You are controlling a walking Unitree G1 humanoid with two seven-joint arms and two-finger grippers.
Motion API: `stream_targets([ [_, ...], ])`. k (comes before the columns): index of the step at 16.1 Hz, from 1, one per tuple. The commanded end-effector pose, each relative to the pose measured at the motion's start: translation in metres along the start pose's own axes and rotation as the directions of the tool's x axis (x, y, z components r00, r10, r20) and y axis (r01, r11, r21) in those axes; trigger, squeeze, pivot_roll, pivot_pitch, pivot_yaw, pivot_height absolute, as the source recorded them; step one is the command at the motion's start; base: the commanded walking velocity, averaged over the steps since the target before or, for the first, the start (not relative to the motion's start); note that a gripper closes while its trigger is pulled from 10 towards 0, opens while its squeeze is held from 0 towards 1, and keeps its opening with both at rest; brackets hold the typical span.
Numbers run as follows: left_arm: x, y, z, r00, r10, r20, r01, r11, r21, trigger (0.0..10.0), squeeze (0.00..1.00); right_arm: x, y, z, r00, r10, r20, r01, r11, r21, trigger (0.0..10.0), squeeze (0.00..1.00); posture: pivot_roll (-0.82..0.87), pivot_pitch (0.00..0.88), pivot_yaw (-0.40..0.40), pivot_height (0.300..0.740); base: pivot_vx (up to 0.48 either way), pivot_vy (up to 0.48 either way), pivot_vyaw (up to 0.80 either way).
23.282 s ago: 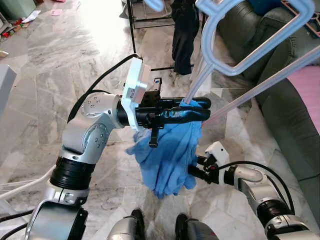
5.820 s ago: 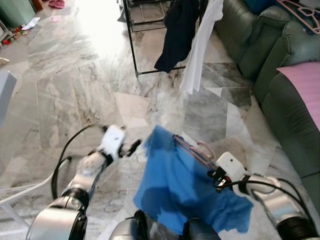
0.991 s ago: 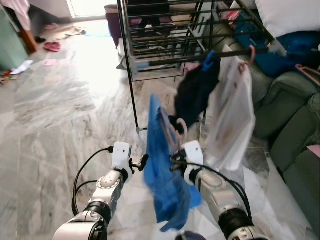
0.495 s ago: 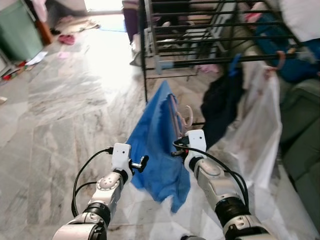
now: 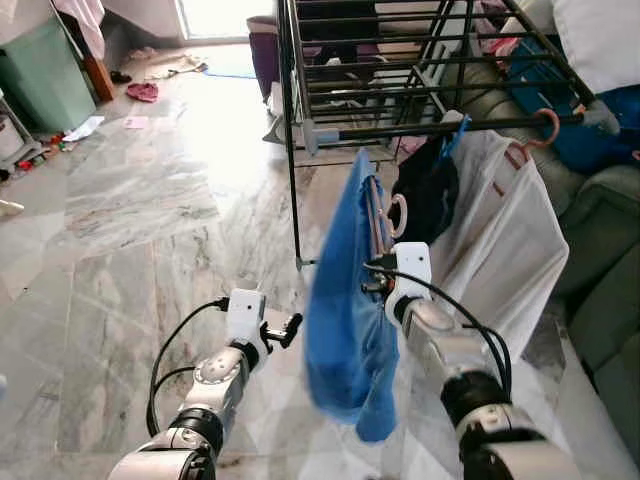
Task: Hang hanger
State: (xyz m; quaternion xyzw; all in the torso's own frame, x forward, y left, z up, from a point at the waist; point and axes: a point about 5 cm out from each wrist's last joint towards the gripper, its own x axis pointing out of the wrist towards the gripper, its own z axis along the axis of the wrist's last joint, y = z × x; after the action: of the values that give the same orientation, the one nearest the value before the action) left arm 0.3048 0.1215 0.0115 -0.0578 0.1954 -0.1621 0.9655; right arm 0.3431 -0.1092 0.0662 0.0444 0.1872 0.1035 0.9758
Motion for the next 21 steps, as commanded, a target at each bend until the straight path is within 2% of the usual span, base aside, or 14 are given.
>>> stream_targets([
  [1,0.0,0.003,0.002,1.0,0.009,0.014,-0.009,1.0,-0.007,10.0,0.0,-0.001,0.006,0.005,0.999,0.013,0.035,-0.012,1.0,-0.024,10.0,0.0,-0.24,0.111,0.016,0.74,0.371,0.0,0.0],
  [4,0.0,0.006,0.011,0.997,0.015,0.07,-0.013,0.999,-0.034,10.0,0.0,-0.008,0.01,-0.008,0.999,-0.008,0.037,0.012,0.994,-0.113,10.0,0.0,-0.25,0.115,0.02,0.74,0.375,0.0,0.0],
  [7,-0.003,0.008,0.014,0.993,-0.008,0.119,0.01,1.0,-0.021,10.0,0.0,-0.022,0.012,-0.021,0.997,0.026,0.066,-0.019,0.994,-0.106,10.0,0.0,-0.24,0.119,0.025,0.74,0.379,0.0,0.0],
  [9,-0.008,0.012,0.012,0.99,-0.014,0.138,0.016,1.0,-0.014,10.0,0.0,-0.031,0.004,-0.028,0.996,-0.036,0.079,0.046,0.991,-0.129,10.0,0.0,-0.24,0.12,0.027,0.74,0.381,0.0,0.0],
  [10,-0.01,0.014,0.011,0.989,-0.011,0.144,0.013,1.0,-0.012,10.0,0.0,-0.035,0.0,-0.031,0.996,-0.048,0.079,0.055,0.994,-0.092,10.0,0.0,-0.24,0.121,0.028,0.74,0.375,0.0,0.0],
  [12,-0.014,0.019,0.009,0.989,-0.003,0.15,0.004,1.0,-0.004,10.0,0.0,-0.041,0.0,-0.035,0.997,-0.033,0.065,0.038,0.996,-0.076,10.0,0.0,-0.23,0.122,0.025,0.74,0.377,0.0,0.0],
  [13,-0.018,0.026,0.008,0.987,0.04,0.155,-0.038,0.999,-0.022,10.0,0.0,-0.045,0.001,-0.036,0.998,-0.027,0.063,0.032,0.996,-0.086,10.0,0.0,-0.22,0.135,0.016,0.74,0.0,0.0,0.0],
  [16,-0.024,0.03,0.001,0.987,0.058,0.149,-0.057,0.998,-0.008,10.0,0.0,-0.048,0.002,-0.035,0.997,-0.016,0.07,0.025,0.991,-0.131,10.0,0.0,-0.22,0.15,0.009,0.74,0.0,0.0,0.0],
  [21,-0.029,0.026,-0.007,0.989,0.029,0.142,-0.033,0.999,0.027,10.0,0.0,-0.044,0.011,-0.013,0.996,0.017,0.091,-0.01,0.996,-0.084,10.0,0.0,-0.21,0.159,0.007,0.74,0.0,0.0,0.0],
])
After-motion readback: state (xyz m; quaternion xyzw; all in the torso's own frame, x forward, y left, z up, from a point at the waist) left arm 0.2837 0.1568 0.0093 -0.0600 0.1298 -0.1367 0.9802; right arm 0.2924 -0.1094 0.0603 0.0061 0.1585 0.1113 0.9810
